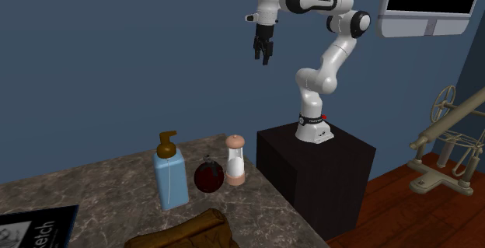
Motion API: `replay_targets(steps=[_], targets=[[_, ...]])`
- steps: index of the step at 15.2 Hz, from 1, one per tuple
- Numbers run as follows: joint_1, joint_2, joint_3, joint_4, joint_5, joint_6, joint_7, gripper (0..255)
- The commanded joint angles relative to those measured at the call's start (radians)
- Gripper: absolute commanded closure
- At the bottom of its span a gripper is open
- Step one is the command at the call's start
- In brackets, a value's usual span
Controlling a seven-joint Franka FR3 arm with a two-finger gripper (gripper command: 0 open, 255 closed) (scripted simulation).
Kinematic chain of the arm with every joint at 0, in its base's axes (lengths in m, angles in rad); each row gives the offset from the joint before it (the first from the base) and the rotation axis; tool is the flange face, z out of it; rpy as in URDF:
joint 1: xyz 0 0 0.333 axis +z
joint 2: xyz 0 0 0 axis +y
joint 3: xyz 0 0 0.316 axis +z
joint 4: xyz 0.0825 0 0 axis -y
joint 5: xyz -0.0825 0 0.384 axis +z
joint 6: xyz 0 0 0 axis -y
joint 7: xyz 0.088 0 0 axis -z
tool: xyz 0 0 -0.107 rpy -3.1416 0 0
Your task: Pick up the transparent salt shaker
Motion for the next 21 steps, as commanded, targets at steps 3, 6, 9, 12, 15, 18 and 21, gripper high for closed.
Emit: replay_targets(steps=[3, 6, 9, 12, 15, 18, 21], targets=[[0.010, 0.044, 0.020, -0.007, 0.019, 0.050, 0.026, 0], [0.024, 0.116, 0.050, -0.008, 0.045, 0.125, 0.063, 0], [0.037, 0.196, 0.080, 0.002, 0.066, 0.196, 0.098, 0], [0.048, 0.282, 0.110, 0.023, 0.082, 0.265, 0.132, 0], [0.057, 0.374, 0.139, 0.056, 0.092, 0.328, 0.167, 0], [0.066, 0.470, 0.168, 0.098, 0.094, 0.385, 0.201, 0], [0.076, 0.570, 0.195, 0.152, 0.088, 0.434, 0.237, 0]])
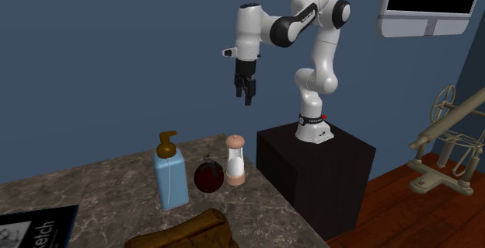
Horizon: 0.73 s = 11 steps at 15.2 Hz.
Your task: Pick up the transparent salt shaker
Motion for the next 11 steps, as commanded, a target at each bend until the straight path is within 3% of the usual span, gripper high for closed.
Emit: replay_targets(steps=[1, 11], targets=[[0.007, 0.068, 0.018, 0.040, -0.005, 0.031, 0.026, 0], [0.065, 0.425, 0.073, 0.312, -0.081, 0.121, 0.149, 0]])
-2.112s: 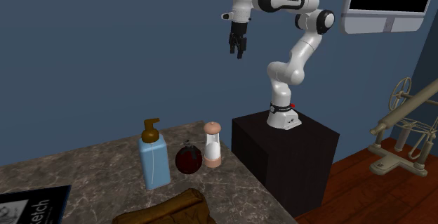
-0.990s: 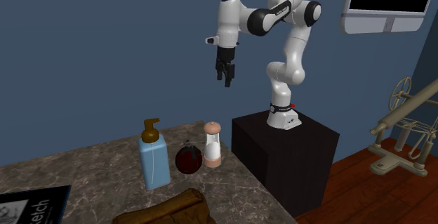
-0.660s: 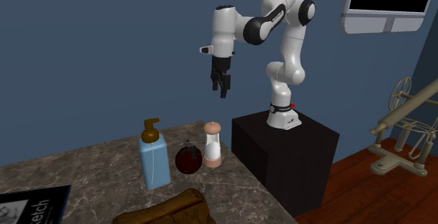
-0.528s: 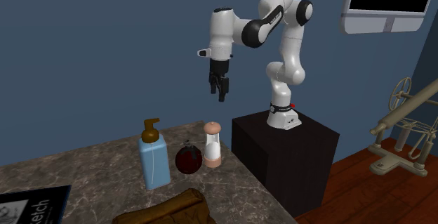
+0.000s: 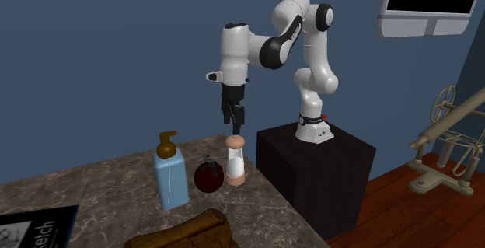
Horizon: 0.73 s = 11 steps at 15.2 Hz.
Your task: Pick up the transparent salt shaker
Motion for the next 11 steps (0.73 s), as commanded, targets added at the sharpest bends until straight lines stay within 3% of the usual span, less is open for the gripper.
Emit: replay_targets(steps=[1, 10, 11], targets=[[0.012, 0.049, 0.004, 0.039, -0.013, 0.011, 0.017, 0], [0.016, 0.089, -0.001, -0.013, -0.031, 0.102, 0.030, 0], [0.016, 0.090, -0.001, -0.014, -0.031, 0.103, 0.031, 255]])
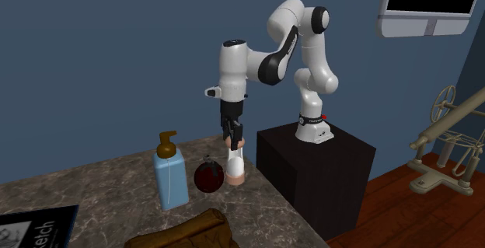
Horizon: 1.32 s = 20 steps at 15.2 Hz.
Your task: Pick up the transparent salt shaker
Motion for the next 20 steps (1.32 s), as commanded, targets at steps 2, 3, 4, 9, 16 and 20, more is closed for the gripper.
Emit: replay_targets(steps=[2, 3, 4, 9, 16, 20], targets=[[0.000, 0.001, 0.000, -0.002, 0.000, 0.003, 0.001, 255], [0.000, 0.001, 0.000, -0.003, 0.000, 0.003, 0.001, 255], [0.000, 0.000, 0.000, -0.003, 0.000, 0.003, 0.000, 255], [0.000, 0.001, 0.000, 0.000, 0.000, 0.001, 0.000, 255], [-0.003, -0.037, 0.005, 0.048, 0.017, -0.083, -0.012, 255], [-0.004, -0.054, 0.007, 0.081, 0.025, -0.132, -0.018, 255]])
